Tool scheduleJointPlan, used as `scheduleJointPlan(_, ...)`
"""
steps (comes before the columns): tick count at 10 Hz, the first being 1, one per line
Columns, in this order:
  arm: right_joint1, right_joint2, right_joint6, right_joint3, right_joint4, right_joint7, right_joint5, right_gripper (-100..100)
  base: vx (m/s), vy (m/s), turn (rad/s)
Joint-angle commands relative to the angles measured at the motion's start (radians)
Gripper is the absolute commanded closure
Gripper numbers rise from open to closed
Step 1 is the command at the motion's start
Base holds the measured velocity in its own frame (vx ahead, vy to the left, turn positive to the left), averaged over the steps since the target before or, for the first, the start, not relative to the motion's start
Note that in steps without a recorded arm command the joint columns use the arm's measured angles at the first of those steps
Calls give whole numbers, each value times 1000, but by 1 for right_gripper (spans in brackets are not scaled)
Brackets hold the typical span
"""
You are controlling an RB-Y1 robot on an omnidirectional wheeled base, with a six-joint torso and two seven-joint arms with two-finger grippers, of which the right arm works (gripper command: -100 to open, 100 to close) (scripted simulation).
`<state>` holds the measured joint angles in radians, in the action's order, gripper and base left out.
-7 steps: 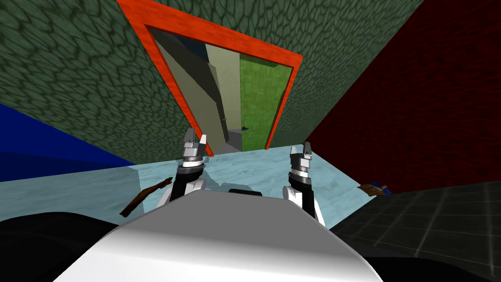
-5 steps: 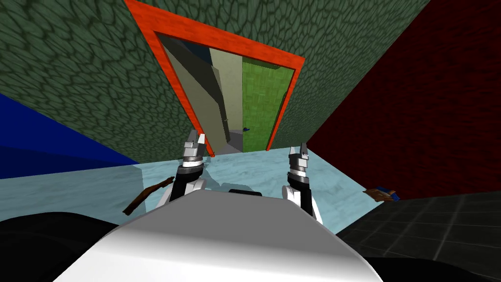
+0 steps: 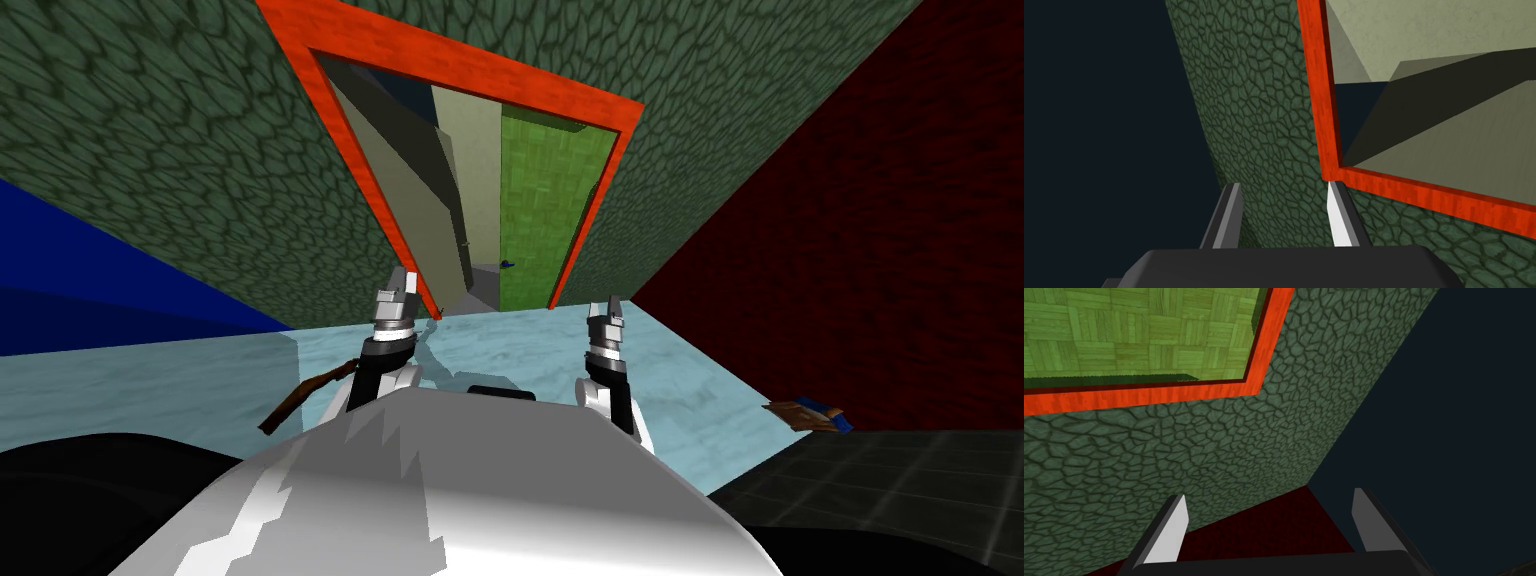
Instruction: Push the door open
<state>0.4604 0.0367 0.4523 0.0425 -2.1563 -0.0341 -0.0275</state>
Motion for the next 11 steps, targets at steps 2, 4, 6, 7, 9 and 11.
scheduleJointPlan(2, -17, 10, 13, 6, 49, 3, -7, -100, 67, 14, 75)
scheduleJointPlan(4, -32, 18, 24, 11, 93, 6, -12, -100, 75, 14, 88)
scheduleJointPlan(6, -48, 26, 34, 16, 138, 8, -18, -100, 91, 22, 101)
scheduleJointPlan(7, -56, 29, 40, 19, 160, 10, -21, -100, 98, 18, 85)
scheduleJointPlan(9, -74, 37, 52, 25, 213, 12, -27, -100, 87, 10, 100)
scheduleJointPlan(11, -93, 45, 64, 31, 265, 15, -34, -100, 91, 21, 111)
